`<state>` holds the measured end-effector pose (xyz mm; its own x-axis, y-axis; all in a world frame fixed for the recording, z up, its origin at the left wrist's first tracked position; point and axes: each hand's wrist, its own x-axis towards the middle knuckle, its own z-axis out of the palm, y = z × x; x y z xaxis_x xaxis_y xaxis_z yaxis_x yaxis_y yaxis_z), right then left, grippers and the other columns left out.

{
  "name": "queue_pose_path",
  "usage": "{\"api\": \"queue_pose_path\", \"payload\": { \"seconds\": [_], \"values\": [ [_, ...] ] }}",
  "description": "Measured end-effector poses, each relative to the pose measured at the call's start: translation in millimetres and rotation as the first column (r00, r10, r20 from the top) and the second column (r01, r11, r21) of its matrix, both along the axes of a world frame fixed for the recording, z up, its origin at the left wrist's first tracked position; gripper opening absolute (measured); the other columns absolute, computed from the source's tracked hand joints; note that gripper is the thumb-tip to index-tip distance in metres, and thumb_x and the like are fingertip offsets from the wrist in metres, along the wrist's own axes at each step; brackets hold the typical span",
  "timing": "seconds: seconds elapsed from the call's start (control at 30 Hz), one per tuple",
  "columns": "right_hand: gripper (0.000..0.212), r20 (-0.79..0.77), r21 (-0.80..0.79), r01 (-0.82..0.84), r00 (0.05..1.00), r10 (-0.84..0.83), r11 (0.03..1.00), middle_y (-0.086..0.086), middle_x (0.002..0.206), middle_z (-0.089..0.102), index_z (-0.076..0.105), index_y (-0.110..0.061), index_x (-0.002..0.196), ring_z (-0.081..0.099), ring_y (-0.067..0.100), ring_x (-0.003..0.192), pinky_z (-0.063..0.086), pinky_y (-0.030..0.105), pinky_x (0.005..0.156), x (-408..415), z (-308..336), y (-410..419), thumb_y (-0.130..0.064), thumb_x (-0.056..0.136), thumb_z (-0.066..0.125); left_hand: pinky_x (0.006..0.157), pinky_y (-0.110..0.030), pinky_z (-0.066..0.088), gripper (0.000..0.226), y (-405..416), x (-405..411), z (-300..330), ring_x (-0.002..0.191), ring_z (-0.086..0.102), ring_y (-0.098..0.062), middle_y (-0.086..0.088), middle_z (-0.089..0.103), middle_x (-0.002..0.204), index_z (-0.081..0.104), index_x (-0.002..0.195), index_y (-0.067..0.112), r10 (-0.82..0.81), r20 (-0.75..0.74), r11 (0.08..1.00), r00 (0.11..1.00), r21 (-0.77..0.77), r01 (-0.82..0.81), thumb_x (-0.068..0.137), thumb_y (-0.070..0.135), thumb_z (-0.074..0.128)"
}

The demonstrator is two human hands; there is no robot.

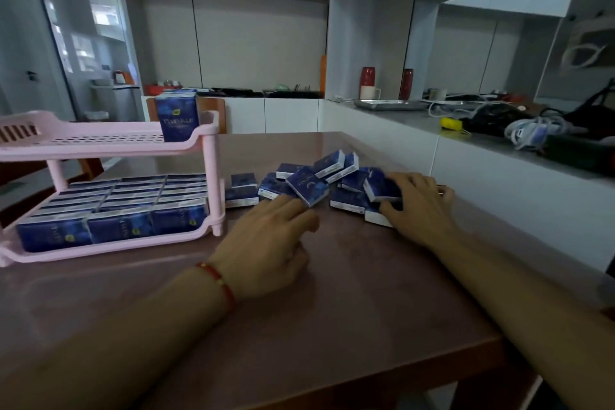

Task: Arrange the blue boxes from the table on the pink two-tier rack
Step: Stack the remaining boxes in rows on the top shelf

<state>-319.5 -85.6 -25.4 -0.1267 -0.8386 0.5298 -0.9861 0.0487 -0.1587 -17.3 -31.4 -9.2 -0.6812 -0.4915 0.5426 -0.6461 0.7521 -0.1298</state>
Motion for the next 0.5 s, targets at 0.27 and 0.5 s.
{"api": "queue_pose_path", "payload": {
  "seconds": [0.27, 0.5],
  "values": [
    [0.035, 0.159, -0.294, -0.327, 0.910, 0.384, 0.898, -0.004, 0.105, 0.052, 0.065, -0.025, 0.112, 0.052, 0.011, 0.098, 0.044, 0.027, 0.084, 5, 11, 16, -0.051, 0.089, 0.065, 0.097, -0.045, 0.048, 0.057, -37, -59, -16, 0.118, 0.050, -0.026, -0.005, 0.051, 0.132, 0.052, 0.133, 0.015, 0.054, -0.320, 0.992, 0.946, 0.123, -0.015, 0.080, 0.025, 0.067],
    [0.044, 0.119, -0.220, -0.586, 0.778, 0.618, 0.780, -0.007, 0.077, 0.058, 0.065, -0.016, 0.090, 0.053, 0.009, 0.068, 0.042, 0.022, 0.060, 43, 11, 31, -0.059, 0.088, 0.053, 0.103, -0.032, 0.042, 0.066, -19, -59, -16, 0.121, 0.051, -0.020, -0.004, 0.057, 0.137, 0.041, 0.149, 0.020, -0.047, -0.306, 0.987, 0.951, 0.134, 0.092, 0.090, 0.029, 0.068]
  ]
}}
